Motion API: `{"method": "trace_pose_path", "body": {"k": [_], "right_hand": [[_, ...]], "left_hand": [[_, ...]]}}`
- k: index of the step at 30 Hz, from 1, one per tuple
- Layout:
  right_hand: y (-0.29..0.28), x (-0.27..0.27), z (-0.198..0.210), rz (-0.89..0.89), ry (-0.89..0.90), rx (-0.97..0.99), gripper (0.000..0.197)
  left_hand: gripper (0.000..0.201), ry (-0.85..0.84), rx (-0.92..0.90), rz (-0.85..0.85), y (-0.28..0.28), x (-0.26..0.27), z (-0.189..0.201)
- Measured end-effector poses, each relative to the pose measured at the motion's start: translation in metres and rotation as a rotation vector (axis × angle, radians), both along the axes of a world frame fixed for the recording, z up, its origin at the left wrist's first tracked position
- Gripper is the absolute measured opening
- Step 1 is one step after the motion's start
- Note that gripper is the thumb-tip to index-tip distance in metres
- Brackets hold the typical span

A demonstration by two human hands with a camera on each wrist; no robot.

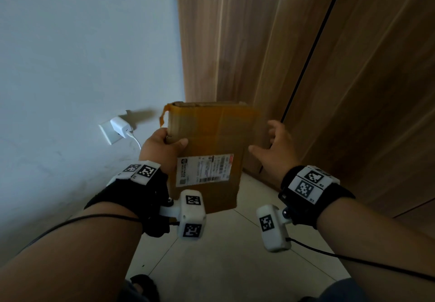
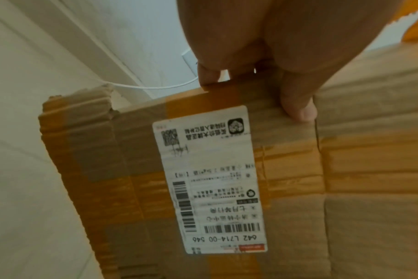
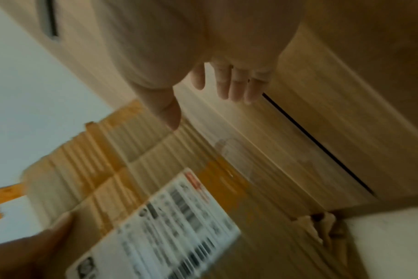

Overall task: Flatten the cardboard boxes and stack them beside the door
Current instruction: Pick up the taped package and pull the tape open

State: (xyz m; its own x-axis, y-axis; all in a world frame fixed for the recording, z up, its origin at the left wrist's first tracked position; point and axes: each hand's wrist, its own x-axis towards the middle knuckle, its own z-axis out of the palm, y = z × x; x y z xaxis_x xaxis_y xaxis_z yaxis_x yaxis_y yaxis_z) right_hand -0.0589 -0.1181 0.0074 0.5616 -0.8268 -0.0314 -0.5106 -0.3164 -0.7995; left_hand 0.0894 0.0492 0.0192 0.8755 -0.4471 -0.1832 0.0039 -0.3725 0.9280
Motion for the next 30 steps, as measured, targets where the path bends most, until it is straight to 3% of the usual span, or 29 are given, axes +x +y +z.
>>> {"method": "trace_pose_path", "body": {"k": [7,9,11,13,17,20,27,30], "right_hand": [[0.0,0.003,-0.032,0.084,0.095,0.364,0.086],[-0.003,0.004,-0.039,0.058,0.088,0.397,0.086],[-0.009,0.006,-0.047,-0.011,0.064,0.433,0.085],[-0.013,0.006,-0.055,-0.08,-0.001,0.541,0.082],[-0.012,0.012,-0.068,-0.064,-0.106,0.853,0.067],[-0.007,0.023,-0.077,-0.018,-0.159,0.969,0.051],[-0.007,0.047,-0.1,-0.064,-0.222,0.998,0.025],[-0.009,0.054,-0.116,-0.107,-0.259,1.019,0.025]], "left_hand": [[0.018,0.277,-0.333,0.163,-0.006,0.018,0.003],[0.018,0.359,-0.43,0.206,-0.006,0.023,0.005],[0.005,0.435,-0.498,0.261,-0.005,0.028,0.005],[0.013,0.489,-0.549,0.309,-0.005,0.031,0.006],[0.014,0.53,-0.554,0.368,-0.01,0.037,0.003],[0.017,0.574,-0.516,0.41,-0.016,0.043,-0.006],[0.028,0.625,-0.425,0.44,-0.019,0.057,-0.029],[0.034,0.641,-0.408,0.441,-0.024,0.061,-0.045]]}}
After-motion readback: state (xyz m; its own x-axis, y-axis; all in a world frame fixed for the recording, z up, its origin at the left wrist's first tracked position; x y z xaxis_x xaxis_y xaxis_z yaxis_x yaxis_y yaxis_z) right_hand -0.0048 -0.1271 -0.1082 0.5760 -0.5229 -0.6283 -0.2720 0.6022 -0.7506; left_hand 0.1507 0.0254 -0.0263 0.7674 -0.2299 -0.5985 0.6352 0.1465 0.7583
